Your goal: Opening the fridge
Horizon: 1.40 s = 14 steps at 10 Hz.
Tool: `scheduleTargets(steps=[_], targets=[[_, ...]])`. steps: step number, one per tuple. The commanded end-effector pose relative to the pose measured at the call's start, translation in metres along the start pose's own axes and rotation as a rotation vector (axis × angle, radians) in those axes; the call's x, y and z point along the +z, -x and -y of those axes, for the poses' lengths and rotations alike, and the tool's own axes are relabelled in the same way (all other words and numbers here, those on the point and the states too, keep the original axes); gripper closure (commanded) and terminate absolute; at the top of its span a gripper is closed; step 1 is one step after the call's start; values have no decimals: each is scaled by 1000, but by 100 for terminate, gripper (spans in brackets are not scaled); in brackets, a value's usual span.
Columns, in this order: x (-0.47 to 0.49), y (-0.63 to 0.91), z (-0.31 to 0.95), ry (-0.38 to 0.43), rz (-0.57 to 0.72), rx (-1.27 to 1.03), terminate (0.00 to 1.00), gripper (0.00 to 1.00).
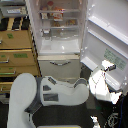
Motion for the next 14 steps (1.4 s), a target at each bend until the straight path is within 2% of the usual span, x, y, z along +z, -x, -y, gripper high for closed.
scheduleTargets(steps=[1,4,7,9,12,14], targets=[[-109,300,-162,-132,-273,298,0,0],[-129,398,-224,-127,-289,465,0,0],[-143,506,-235,-104,-306,580,0,0],[-127,586,-220,-113,-229,684,0,0],[-114,691,-173,-144,-8,821,0,0],[-125,720,-159,-137,22,882,0,0]])
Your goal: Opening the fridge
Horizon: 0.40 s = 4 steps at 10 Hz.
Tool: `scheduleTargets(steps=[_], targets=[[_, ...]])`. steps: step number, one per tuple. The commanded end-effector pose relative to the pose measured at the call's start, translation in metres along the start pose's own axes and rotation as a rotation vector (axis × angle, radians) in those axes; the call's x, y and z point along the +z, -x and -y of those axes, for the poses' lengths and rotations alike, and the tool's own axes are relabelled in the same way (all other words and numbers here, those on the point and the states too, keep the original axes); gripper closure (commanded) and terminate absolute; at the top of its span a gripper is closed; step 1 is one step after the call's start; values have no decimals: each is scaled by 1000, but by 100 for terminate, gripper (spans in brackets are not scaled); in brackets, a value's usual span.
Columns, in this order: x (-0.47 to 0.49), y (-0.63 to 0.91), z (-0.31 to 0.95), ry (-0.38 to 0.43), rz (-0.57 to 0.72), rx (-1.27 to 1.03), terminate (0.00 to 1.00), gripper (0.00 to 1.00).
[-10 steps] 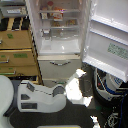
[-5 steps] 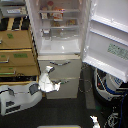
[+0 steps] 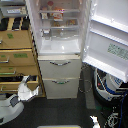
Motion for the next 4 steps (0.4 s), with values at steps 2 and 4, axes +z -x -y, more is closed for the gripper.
scheduleTargets(steps=[2,4], targets=[[-59,182,-28,57,229,247,0,0],[-73,198,-14,65,256,245,100,0]])
